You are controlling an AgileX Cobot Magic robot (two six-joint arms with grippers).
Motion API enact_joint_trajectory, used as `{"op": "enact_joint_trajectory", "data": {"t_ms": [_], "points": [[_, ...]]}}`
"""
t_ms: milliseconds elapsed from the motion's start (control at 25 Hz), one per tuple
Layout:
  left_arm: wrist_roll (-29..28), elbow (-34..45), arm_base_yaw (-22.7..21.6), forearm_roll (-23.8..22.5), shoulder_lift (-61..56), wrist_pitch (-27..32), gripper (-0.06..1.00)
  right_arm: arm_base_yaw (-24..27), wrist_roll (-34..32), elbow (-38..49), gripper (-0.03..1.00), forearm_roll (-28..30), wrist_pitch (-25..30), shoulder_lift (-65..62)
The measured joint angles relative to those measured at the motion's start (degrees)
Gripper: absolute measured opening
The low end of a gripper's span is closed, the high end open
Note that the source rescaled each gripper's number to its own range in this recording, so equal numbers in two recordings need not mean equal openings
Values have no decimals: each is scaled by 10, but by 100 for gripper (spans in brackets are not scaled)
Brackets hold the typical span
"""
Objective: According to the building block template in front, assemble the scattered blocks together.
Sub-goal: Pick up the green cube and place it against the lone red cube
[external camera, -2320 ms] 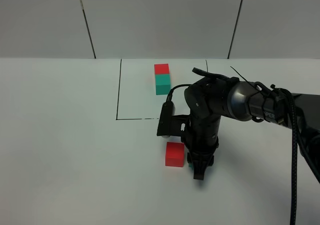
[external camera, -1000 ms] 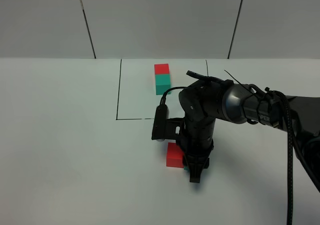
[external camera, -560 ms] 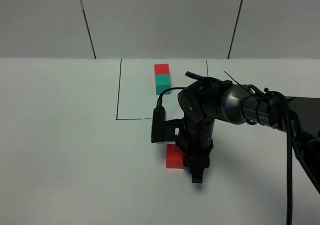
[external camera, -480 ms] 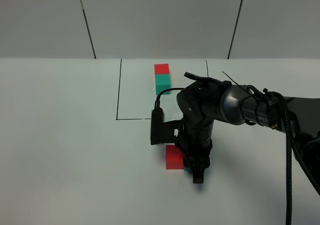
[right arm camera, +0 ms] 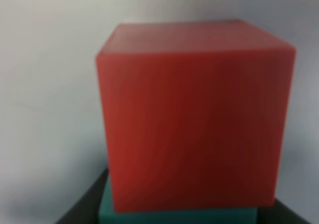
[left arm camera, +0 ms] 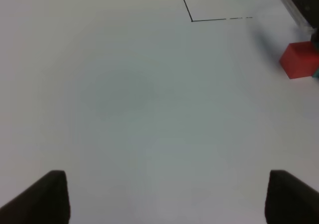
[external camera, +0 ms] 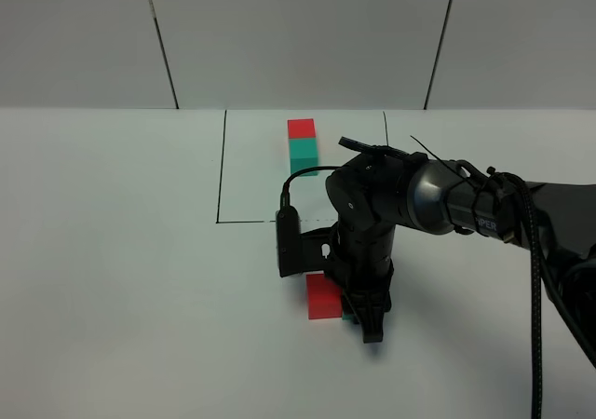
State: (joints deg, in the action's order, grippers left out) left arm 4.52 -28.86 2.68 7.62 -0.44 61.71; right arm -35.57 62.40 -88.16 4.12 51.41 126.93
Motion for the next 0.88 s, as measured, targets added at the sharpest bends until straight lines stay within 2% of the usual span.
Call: {"op": "enact_joint_trajectory", "data": {"t_ms": [320, 360, 400, 440, 640, 680, 720, 760, 880], "points": [[0, 0, 0, 0, 0, 0, 68, 0, 1, 0, 0, -8, 0, 0], [0, 0, 0, 0, 0, 0, 68, 0, 1, 0, 3, -9, 0, 0], [0, 0, 0, 0, 0, 0, 68, 0, 0, 0, 8, -12, 1, 0], [0, 0, 0, 0, 0, 0, 68, 0, 0, 0, 18, -16, 2, 0], [0, 0, 0, 0, 0, 0, 68, 0, -43, 0, 84, -34, 10, -23], [0, 0, 0, 0, 0, 0, 68, 1, -66, 0, 92, -36, 15, -36], [0, 0, 0, 0, 0, 0, 68, 3, -96, 0, 98, -38, 20, -47], [0, 0, 0, 0, 0, 0, 68, 6, -126, 0, 100, -41, 28, -61], [0, 0, 0, 0, 0, 0, 68, 26, -265, 1, 100, -30, 44, -96]]}}
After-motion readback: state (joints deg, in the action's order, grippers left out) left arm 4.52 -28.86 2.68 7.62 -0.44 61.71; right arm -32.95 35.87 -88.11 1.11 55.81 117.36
